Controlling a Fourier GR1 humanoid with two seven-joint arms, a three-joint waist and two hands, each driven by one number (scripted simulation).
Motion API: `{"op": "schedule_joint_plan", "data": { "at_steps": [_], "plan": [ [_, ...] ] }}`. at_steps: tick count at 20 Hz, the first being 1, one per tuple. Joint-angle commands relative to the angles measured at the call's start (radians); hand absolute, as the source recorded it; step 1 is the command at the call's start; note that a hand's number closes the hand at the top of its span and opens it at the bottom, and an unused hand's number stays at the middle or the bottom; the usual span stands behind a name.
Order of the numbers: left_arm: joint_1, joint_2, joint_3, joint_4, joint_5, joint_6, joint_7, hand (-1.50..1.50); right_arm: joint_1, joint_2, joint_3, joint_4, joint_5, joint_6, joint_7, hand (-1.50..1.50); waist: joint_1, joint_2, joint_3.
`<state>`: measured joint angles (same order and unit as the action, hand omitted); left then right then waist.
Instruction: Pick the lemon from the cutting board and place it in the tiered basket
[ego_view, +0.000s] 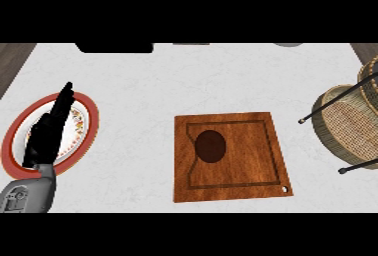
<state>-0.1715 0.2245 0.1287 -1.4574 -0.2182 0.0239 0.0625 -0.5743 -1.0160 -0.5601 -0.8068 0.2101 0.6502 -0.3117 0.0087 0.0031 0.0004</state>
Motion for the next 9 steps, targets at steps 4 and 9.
{"op": "schedule_joint_plan", "data": {
  "at_steps": [4, 9],
  "plan": [
    [0.019, -0.012, -0.023, -0.044, -0.019, 0.007, 0.018, 0.00, 0.079, -0.172, -0.039, 0.302, 0.028, 0.107, -0.251, -1.50, 0.015, 0.007, 0.005],
    [-0.001, -0.009, -0.004, 0.002, 0.004, -0.008, 0.009, 0.00, 0.109, -0.235, -0.065, 0.388, -0.016, 0.169, -0.323, -1.50, 0.005, 0.011, 0.008]
  ]
}}
